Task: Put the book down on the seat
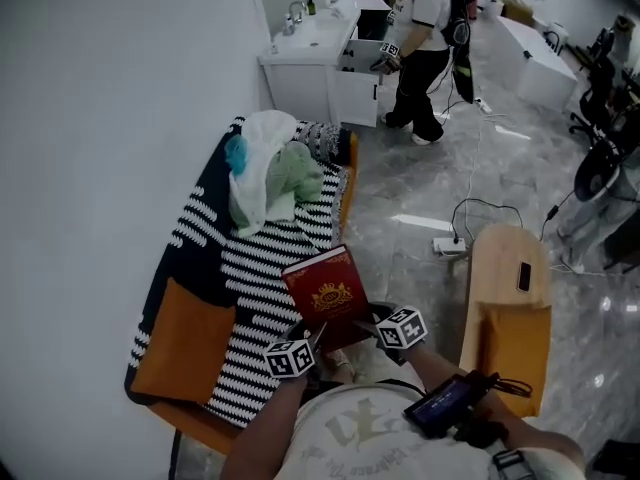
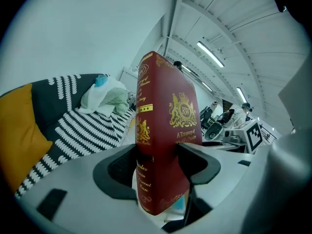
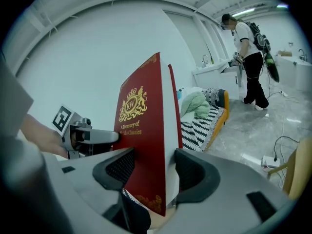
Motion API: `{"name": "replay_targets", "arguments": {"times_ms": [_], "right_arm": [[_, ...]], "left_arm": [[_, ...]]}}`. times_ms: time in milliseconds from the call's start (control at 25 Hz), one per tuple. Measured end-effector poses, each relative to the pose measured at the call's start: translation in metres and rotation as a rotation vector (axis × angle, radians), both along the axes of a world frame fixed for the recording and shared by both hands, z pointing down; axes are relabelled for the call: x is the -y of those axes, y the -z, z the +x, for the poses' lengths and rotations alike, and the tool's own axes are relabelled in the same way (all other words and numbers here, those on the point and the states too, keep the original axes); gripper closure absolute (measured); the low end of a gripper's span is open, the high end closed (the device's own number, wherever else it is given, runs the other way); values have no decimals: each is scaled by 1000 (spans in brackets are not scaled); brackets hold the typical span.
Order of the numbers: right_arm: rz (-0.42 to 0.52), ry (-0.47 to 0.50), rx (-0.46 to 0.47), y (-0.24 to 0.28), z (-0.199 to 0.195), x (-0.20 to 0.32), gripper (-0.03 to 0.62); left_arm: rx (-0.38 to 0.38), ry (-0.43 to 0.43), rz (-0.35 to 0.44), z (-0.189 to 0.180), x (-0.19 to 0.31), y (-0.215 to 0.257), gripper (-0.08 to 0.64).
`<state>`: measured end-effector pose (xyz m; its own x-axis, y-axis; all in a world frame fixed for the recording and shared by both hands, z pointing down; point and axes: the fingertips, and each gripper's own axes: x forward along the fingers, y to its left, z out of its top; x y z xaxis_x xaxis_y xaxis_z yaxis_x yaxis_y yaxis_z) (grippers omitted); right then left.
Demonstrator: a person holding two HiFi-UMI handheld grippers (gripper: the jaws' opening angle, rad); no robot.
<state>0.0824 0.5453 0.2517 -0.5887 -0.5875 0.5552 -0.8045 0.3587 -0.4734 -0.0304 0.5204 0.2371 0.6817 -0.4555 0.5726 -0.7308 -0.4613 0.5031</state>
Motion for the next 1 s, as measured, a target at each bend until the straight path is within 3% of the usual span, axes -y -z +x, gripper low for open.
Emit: {"name": "replay_targets", "arguments": {"times_ms": [1000], "right_arm": [[-21,39,-50,1,-9,125,324]], "left_arm": [[-54,11,-40,-11,124,-7,287]]}}
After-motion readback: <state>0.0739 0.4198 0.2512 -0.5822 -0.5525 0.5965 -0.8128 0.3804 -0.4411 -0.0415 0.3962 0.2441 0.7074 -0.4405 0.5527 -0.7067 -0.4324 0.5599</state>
